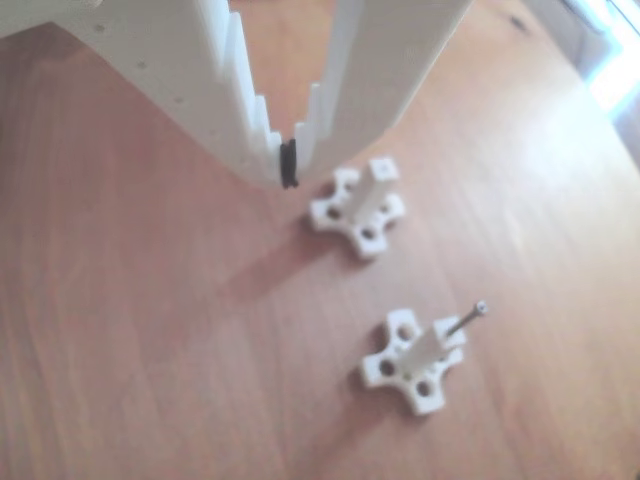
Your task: Grab the screw and set it in the hole.
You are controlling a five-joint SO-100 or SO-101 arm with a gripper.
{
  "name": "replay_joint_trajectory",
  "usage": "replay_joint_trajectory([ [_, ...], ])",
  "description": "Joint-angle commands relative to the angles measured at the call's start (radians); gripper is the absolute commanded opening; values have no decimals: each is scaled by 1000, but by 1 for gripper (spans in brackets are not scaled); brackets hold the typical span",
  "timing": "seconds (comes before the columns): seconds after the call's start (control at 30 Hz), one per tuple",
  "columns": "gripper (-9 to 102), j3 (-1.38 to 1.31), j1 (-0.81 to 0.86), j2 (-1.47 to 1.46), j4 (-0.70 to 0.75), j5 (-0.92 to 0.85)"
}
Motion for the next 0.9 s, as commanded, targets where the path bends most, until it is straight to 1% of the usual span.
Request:
replay_joint_trajectory([
  [0.0,-4,-143,-9,-101,-21,3],
  [0.33,-4,-322,5,-356,-40,5],
  [0.87,-2,-459,44,-546,-80,2],
])
